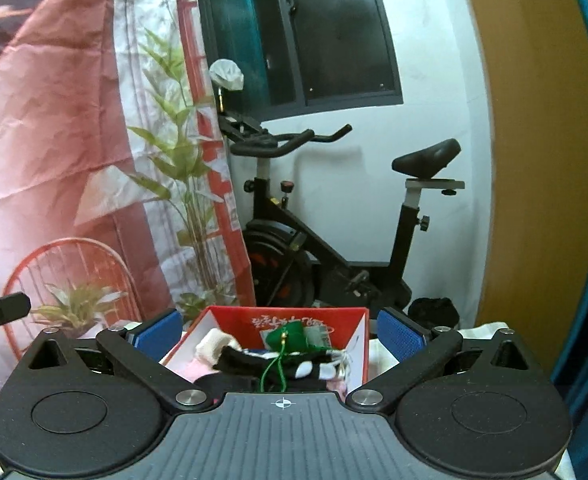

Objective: Organize soft objects

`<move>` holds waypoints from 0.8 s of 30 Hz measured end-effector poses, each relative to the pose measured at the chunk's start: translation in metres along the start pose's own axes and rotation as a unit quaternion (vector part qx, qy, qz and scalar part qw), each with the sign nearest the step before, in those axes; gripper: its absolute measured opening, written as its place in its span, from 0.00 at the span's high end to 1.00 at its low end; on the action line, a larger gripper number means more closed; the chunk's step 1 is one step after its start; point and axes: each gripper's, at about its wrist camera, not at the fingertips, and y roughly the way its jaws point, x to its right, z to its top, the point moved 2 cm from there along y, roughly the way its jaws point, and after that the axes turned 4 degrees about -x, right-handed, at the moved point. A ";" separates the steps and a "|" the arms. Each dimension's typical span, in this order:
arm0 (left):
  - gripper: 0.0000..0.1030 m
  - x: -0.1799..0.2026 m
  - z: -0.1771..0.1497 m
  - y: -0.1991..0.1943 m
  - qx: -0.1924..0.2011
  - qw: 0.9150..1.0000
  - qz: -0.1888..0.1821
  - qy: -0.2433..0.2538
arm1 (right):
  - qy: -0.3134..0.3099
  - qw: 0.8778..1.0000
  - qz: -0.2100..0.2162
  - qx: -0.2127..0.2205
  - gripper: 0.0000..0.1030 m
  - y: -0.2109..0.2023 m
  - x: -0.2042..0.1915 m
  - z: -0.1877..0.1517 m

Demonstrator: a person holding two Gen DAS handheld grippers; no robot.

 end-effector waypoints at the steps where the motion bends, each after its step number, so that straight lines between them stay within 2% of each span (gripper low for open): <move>1: 0.00 0.000 0.000 -0.008 -0.003 1.000 -0.004 -0.006 | 0.002 1.000 -0.002 0.003 0.00 -0.010 -0.002 -0.002; 6: 0.00 -0.002 -0.004 -0.040 -0.003 0.999 0.007 -0.036 | -0.006 1.000 -0.020 0.022 0.00 -0.056 -0.016 -0.012; 9: 0.00 -0.006 -0.004 -0.048 -0.002 0.999 -0.001 -0.052 | -0.010 0.999 -0.024 0.020 0.00 -0.074 -0.023 -0.019; 14: 0.00 -0.003 -0.006 -0.055 -0.001 0.998 -0.003 -0.056 | -0.032 0.998 -0.047 0.018 0.00 -0.088 -0.035 -0.027; 24: 0.00 -0.006 -0.015 -0.053 -0.014 0.997 -0.006 -0.073 | -0.035 0.997 -0.062 0.026 0.00 -0.095 -0.036 -0.029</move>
